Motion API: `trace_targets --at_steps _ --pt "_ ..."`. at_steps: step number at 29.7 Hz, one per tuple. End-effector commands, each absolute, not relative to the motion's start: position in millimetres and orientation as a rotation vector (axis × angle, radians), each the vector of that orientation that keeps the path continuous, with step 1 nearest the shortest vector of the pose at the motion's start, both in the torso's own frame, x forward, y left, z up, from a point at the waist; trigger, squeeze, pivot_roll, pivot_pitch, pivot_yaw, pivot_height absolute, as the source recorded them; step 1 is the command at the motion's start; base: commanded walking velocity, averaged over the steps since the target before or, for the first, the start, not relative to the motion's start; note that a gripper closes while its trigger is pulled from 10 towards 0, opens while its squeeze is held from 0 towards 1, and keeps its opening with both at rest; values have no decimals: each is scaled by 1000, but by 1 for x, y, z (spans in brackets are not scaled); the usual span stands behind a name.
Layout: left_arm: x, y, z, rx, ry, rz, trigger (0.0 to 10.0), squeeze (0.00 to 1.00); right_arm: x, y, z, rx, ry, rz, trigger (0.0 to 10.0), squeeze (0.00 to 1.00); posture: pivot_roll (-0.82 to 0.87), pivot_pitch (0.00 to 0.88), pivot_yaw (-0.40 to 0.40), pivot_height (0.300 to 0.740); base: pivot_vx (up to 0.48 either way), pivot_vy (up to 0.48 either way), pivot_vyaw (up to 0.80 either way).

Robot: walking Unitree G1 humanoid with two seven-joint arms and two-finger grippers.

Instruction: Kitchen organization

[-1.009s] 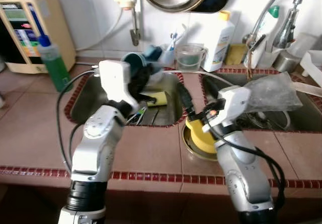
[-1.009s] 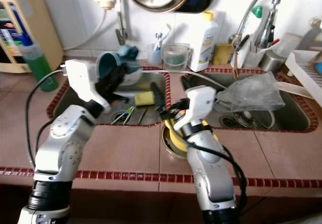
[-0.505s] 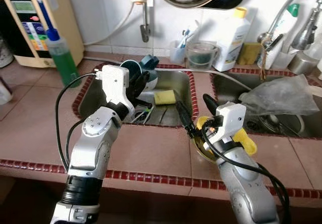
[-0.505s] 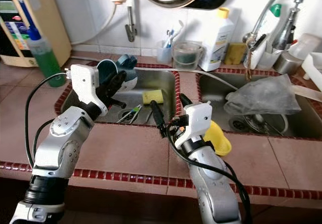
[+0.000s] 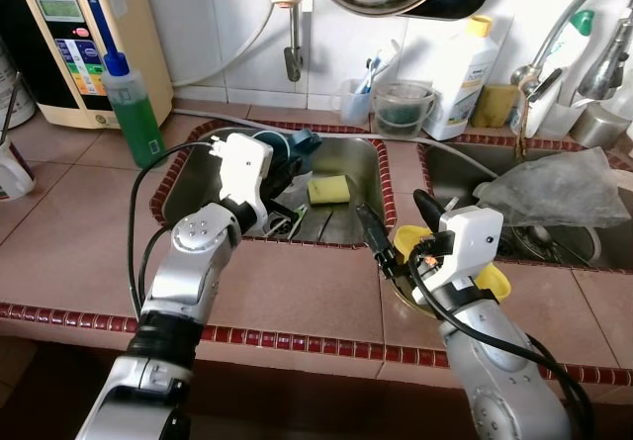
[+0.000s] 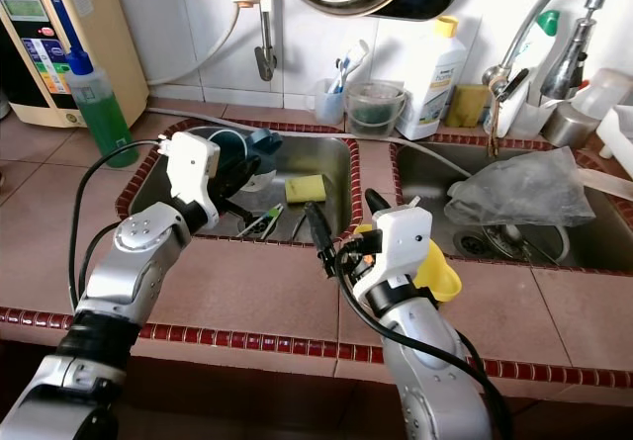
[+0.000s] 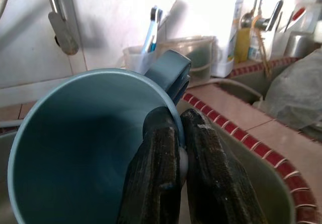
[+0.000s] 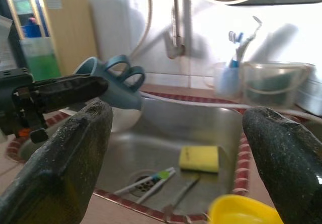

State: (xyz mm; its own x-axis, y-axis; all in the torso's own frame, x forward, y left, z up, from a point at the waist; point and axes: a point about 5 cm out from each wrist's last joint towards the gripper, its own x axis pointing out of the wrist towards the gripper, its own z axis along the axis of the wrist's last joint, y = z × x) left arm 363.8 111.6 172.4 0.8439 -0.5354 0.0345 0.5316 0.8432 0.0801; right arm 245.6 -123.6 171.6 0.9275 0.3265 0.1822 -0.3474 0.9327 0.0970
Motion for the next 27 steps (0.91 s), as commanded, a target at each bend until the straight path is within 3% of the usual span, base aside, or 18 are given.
trace_targets --at_steps 1,20,27 --pt "368 107 174 102 -64 -601 10000 0 240 -127 178 144 -165 335 10000 0 -166 82 22 740 0 0 0" --pt "382 97 157 40 101 -742 10000 0 196 -125 174 172 -87 334 10000 0 -249 146 43 740 0 0 0" --pt "390 109 160 73 157 -708 10000 0 179 -128 177 168 -56 309 10000 0 -281 199 49 740 0 0 0"
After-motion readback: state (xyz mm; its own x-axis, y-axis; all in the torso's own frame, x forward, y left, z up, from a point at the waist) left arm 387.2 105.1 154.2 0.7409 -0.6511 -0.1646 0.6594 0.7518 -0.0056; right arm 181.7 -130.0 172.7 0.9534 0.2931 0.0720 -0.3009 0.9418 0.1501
